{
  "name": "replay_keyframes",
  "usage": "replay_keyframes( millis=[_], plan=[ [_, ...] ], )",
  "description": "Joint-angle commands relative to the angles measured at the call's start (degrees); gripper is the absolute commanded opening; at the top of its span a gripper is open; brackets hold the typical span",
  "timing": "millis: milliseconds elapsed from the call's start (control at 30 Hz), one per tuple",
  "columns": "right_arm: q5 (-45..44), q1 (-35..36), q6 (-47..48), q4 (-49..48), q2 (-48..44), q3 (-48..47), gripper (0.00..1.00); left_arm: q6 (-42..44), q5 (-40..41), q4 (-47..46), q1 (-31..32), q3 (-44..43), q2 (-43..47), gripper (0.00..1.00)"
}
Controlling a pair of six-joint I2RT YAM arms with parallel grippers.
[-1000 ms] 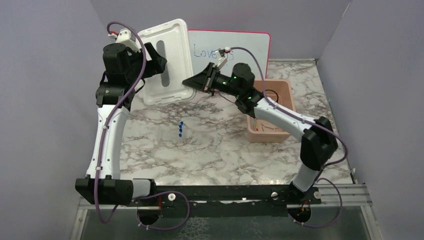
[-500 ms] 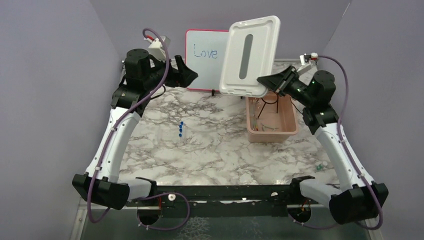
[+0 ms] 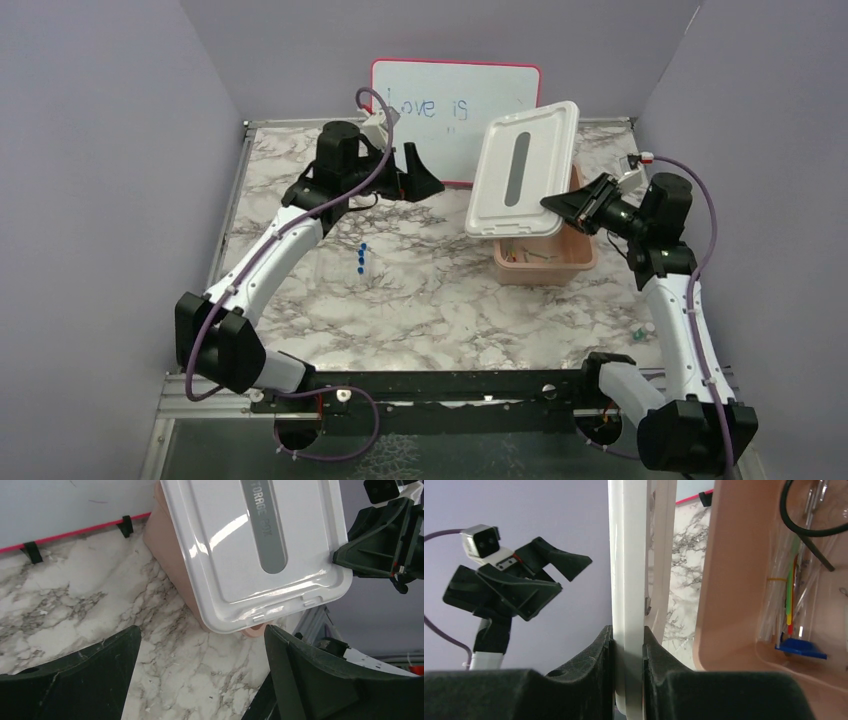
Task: Organize the chemistry lab equipment
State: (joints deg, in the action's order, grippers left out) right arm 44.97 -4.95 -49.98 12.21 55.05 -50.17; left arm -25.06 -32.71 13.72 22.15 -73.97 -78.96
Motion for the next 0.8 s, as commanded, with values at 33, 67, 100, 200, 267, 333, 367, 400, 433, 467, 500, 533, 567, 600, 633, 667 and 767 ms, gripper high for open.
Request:
replay_keyframes(
  millis=[33,67,100,200,267,333,367,400,433,467,500,533,567,600,633,667,767],
  plan=[
    [6.36,-4.92,2.09,7.66,-2.37,-0.07,0.01,-8.48,-2.3,-10.1,2.64,3.19,-4.54,0.92],
    [7.02,-5.94,2.56,8.76,-2.32,-0.08,0.01,-9.64,-2.38,-10.88,3.02,3.02,-5.8,0.9],
    [7.84,-6.86,2.95,9.69,-2.16,-0.05,0.01,-10.76,-2.42,-11.69,3.58,2.71,-7.04,0.89],
    [9.92,-9.31,4.07,12.3,-1.1,0.22,0.01,-13.97,-1.78,-13.3,4.99,1.69,-11.0,0.84],
    [11.16,-11.01,4.95,13.58,-0.63,0.78,0.01,-15.56,-2.17,-14.11,6.09,0.68,-13.8,0.82],
    [12.1,-12.65,6.3,15.64,0.05,1.02,0.04,-16.58,-2.23,-15.19,7.33,-0.57,-16.46,0.81],
    [12.37,-13.43,7.04,16.75,0.27,1.13,0.07,-17.28,-2.19,-15.39,7.94,-1.12,-17.53,0.81],
    [12.12,-13.96,7.65,17.51,0.27,1.34,0.1,-17.67,-2.14,-16.03,8.63,-1.77,-18.69,0.81],
    [11.58,-14.27,8.08,17.96,0.08,1.65,0.13,-17.74,-1.76,-16.46,9.39,-2.42,-19.69,0.81],
    [11.03,-14.36,8.4,18.16,-0.05,2.05,0.15,-17.62,-0.94,-16.47,10.11,-3.13,-20.6,0.81],
    [10.53,-14.38,8.71,18.4,-0.08,2.44,0.16,-17.55,-0.02,-16.38,10.83,-3.86,-21.58,0.81],
    [9.81,-14.51,9.04,18.69,0.12,2.85,0.17,-17.5,0.75,-16.37,11.34,-4.42,-22.56,0.8],
    [8.84,-14.78,9.7,19.31,0.35,3.15,0.18,-17.48,1.2,-16.35,11.8,-4.95,-23.57,0.81],
    [8.02,-15.05,10.37,19.9,0.56,3.49,0.2,-17.48,1.46,-16.32,12.18,-5.36,-24.44,0.8],
    [7.32,-15.25,10.9,20.15,0.41,3.83,0.22,-17.48,1.37,-16.33,12.47,-5.77,-25.35,0.8],
    [6.31,-15.34,11.28,20.31,0.29,4.08,0.24,-17.41,0.66,-16.43,12.8,-6.16,-26.22,0.8],
    [1.53,-15.58,12.12,21.56,-0.53,4.05,0.31,-17.35,-3.09,-17.19,13.53,-6.53,-27.9,0.76]
  ],
)
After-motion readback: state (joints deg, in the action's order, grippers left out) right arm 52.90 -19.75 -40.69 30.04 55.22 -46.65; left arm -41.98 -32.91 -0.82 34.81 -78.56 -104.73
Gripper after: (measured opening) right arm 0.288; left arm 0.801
